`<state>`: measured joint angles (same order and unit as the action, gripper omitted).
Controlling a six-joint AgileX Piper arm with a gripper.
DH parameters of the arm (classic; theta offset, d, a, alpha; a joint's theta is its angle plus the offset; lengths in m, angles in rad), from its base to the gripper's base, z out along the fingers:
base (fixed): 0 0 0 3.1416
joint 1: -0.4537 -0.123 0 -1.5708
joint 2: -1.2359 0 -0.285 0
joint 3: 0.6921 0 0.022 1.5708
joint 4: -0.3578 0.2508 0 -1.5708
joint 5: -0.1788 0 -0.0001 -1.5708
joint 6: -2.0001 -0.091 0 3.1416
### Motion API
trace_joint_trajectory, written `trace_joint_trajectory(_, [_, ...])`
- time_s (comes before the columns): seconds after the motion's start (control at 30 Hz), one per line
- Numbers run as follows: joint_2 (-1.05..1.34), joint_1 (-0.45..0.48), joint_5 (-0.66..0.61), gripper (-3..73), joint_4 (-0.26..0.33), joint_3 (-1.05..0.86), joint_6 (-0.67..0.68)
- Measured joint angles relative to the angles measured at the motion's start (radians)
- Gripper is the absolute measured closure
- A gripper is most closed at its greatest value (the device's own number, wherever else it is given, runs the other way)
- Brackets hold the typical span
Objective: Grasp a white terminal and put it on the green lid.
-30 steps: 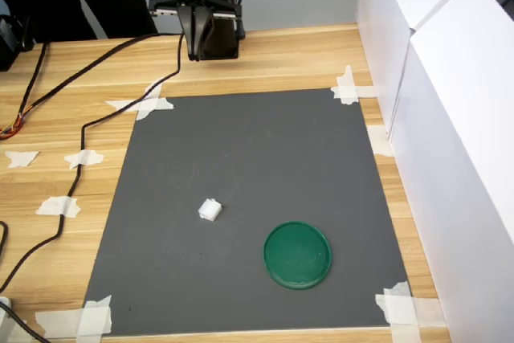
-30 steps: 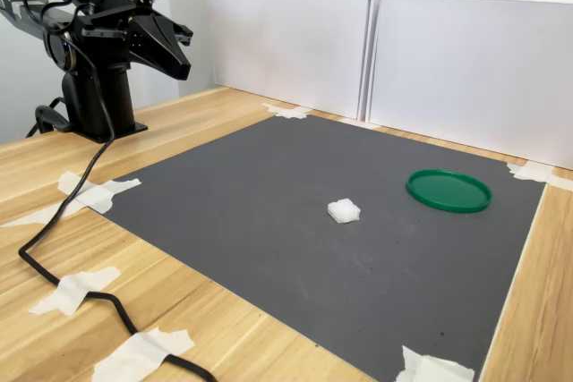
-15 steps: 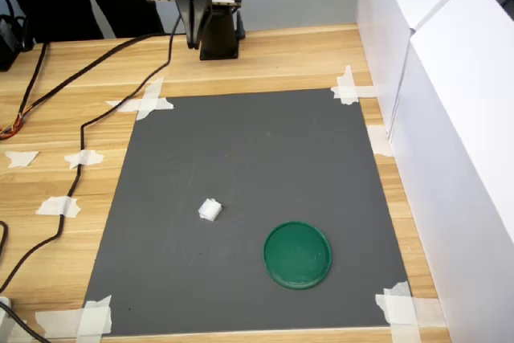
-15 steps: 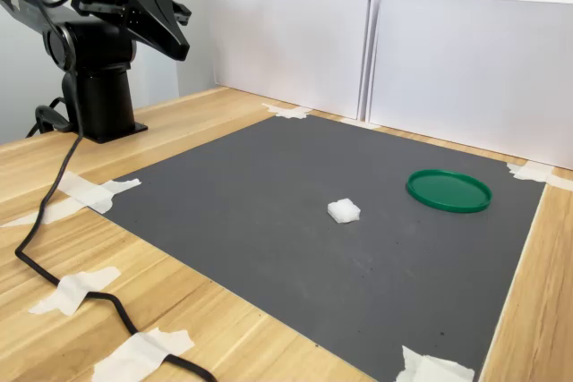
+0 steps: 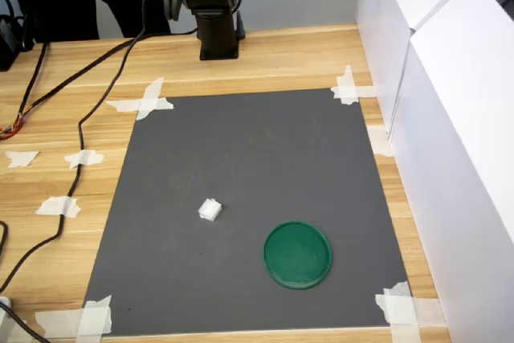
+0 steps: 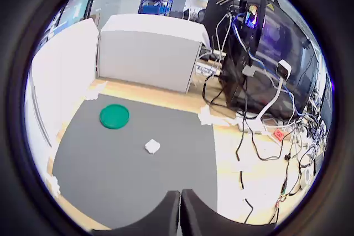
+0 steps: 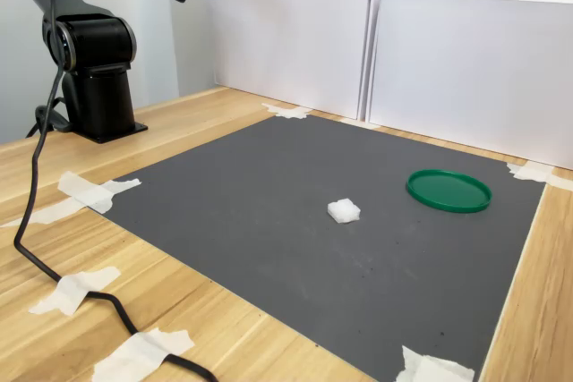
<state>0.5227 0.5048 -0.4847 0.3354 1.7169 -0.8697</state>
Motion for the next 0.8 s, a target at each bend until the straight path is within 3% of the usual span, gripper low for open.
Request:
trace_joint_trajectory(0.13, [-0.141, 0.000, -0.059, 71.1, -0.001, 0.083, 0.000])
trace_joint_trajectory(0.6, [-0.628, 0.000, -0.092, 71.1, -0.005, 0.348, 0.005])
trace_joint_trajectory(0.8, [-0.767, 0.000, -0.207, 71.1, 0.014, 0.526, 0.133])
